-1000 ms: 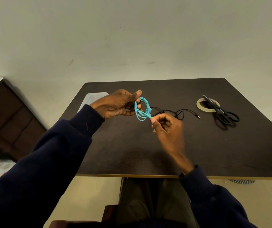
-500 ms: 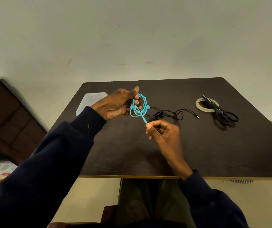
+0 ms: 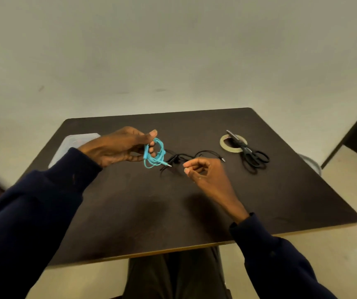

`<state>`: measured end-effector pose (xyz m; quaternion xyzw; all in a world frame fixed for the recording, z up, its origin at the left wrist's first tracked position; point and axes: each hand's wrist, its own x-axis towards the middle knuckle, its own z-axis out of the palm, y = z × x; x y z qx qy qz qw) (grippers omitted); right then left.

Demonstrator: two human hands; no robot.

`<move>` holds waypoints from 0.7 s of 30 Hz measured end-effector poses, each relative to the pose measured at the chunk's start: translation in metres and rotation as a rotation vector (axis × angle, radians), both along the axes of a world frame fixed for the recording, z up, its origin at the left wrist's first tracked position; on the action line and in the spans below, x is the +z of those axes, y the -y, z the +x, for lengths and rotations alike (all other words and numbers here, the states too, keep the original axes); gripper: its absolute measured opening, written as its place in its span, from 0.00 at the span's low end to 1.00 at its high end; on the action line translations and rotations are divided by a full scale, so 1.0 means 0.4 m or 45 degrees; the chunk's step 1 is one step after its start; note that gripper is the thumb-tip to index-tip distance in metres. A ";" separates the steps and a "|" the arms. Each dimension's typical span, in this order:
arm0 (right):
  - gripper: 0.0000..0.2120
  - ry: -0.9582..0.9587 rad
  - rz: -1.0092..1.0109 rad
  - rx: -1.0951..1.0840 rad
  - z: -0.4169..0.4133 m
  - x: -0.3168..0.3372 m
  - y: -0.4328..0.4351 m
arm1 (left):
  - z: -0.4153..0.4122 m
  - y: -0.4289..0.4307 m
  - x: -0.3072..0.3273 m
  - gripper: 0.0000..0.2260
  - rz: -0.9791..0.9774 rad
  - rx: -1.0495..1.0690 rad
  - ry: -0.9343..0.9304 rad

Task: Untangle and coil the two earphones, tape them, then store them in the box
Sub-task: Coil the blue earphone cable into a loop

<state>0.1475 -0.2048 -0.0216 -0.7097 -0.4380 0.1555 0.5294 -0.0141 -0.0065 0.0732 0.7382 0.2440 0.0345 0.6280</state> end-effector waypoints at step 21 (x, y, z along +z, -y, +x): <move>0.07 0.218 -0.023 -0.085 0.231 0.005 -0.005 | 0.101 0.000 -0.139 0.17 -0.349 0.026 0.077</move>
